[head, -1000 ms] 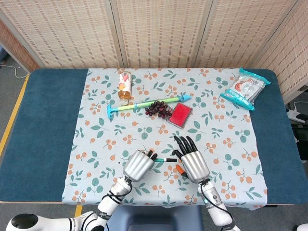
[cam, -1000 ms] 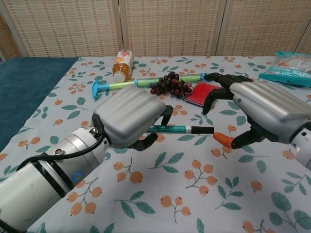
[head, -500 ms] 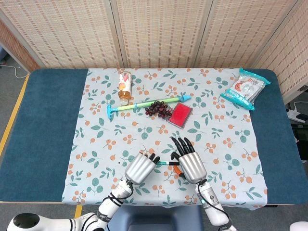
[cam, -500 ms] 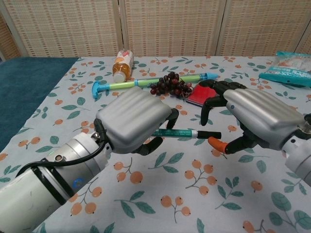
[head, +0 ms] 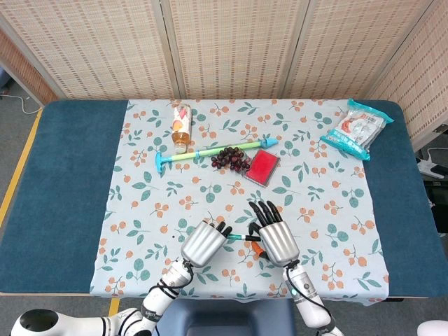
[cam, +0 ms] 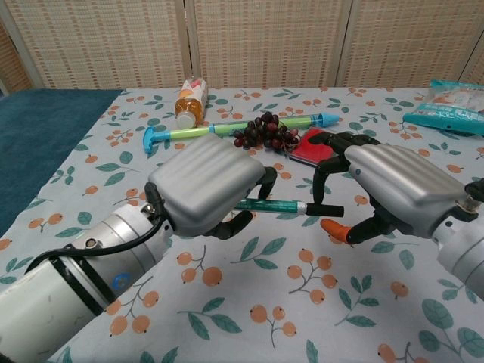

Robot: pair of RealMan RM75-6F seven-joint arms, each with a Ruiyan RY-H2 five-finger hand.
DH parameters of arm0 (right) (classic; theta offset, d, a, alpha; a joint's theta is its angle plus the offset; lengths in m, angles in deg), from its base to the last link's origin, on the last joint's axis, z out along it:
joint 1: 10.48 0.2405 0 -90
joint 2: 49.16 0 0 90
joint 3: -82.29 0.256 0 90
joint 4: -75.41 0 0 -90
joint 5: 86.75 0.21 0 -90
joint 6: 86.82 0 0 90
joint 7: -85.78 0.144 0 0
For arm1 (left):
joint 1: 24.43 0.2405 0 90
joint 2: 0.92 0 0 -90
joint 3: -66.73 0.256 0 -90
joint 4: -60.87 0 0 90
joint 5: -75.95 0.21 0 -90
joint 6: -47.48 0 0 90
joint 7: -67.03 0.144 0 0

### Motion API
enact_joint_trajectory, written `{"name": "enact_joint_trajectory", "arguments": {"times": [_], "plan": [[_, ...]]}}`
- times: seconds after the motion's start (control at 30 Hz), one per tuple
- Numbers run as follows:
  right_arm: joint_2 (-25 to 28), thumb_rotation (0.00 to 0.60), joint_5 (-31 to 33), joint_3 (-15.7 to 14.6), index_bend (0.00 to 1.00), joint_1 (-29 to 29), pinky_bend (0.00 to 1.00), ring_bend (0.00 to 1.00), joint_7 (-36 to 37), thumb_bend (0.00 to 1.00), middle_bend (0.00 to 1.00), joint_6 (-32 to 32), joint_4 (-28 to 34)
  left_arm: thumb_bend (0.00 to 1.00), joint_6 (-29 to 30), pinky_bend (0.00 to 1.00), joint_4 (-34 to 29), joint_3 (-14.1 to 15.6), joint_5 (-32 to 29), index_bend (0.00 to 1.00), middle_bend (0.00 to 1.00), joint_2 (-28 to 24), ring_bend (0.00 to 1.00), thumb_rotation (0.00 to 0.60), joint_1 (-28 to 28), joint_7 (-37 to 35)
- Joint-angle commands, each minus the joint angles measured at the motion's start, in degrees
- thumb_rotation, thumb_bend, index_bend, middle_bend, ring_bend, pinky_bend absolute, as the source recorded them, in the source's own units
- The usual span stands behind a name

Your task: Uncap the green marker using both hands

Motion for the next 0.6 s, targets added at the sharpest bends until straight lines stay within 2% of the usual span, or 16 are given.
{"name": "enact_joint_trajectory", "arguments": {"times": [0.03,0.6], "plan": [[0.0,0.6,-0.1,0.0,0.51,0.1,0.0,0.0,0.2,0.21,0.05,0.2,0.0,0.51,-0.1,1.0,0.1,0.1,-0.1,0.91,1.0,0.0,0.83,0.6,-0.1,0.1],[-0.2,0.6,0.5,-0.4,0.51,0.6,0.0,0.0,0.1,0.21,0.05,0.6,0.1,0.51,0.4,1.0,-0.6,0.8,0.2,0.91,1.0,-0.2,0.83,0.6,0.0,-0.1]]}}
